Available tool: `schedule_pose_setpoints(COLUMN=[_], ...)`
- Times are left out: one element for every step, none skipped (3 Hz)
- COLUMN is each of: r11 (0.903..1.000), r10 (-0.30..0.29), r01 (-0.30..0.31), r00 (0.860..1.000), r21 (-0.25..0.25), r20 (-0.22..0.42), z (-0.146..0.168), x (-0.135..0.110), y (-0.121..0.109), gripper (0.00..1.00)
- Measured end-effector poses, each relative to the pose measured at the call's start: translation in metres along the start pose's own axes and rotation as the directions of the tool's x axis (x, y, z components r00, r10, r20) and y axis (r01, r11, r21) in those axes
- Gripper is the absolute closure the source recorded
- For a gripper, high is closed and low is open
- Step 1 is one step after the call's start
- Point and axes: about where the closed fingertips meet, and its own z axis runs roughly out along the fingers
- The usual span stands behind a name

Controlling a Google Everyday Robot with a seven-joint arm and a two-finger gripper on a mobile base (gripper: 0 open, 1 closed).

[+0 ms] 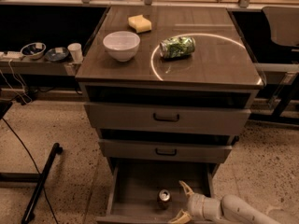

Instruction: Pick orange can from bottom drawer and place on counter

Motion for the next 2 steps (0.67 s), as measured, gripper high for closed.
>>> schedule_pose_setpoints(r11=[0.9998,0.999], r10=[-0.006,0.038], r01=[0.006,-0.038], r00=[1.0,0.999], r21=[0.018,0.024], r20=[-0.003,-0.017], z=[0.025,0.057], x=[0.015,0.037], y=[-0.013,-0.023], gripper=[0.0,0.15])
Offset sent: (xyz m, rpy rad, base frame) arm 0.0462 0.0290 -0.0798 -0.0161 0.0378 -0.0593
